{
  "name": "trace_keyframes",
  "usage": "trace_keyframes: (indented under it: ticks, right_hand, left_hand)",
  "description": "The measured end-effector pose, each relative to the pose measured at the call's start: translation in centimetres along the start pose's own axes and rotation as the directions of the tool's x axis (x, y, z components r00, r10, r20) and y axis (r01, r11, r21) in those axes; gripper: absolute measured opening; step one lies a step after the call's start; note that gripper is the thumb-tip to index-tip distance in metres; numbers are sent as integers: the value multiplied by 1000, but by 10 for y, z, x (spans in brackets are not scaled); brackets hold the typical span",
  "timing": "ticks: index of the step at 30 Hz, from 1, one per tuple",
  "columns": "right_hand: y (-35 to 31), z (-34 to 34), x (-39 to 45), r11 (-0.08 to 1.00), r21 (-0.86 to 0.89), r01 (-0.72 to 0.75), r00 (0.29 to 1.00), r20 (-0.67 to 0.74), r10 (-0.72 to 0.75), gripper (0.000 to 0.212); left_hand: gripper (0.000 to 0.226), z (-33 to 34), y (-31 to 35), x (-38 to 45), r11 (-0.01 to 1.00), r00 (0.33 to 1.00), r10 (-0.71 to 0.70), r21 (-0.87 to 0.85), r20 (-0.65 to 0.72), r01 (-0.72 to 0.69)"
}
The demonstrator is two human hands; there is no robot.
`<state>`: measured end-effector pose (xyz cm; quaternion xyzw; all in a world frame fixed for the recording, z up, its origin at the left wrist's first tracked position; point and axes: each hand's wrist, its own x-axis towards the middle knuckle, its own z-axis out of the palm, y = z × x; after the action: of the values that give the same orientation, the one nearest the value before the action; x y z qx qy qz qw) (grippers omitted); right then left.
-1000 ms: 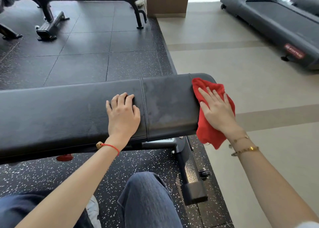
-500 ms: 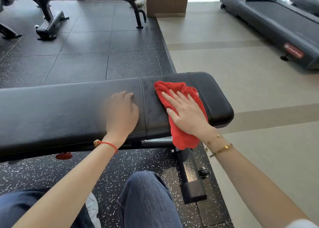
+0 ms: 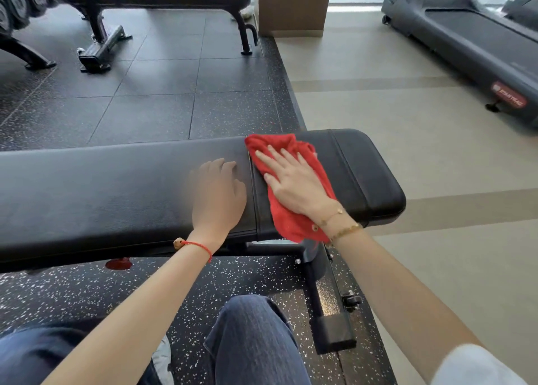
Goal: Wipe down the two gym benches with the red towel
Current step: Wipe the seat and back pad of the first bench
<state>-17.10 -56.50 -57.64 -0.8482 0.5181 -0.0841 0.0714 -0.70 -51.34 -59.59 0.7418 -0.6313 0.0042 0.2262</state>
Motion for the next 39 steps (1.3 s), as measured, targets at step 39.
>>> trace_keyframes:
  ticks: [39]
  right_hand:
    - [13, 0, -6, 999, -5, -54, 998, -30, 54, 54]
  left_hand:
    - [40, 1, -1, 1, 1000, 1000, 1, 0, -8, -1]
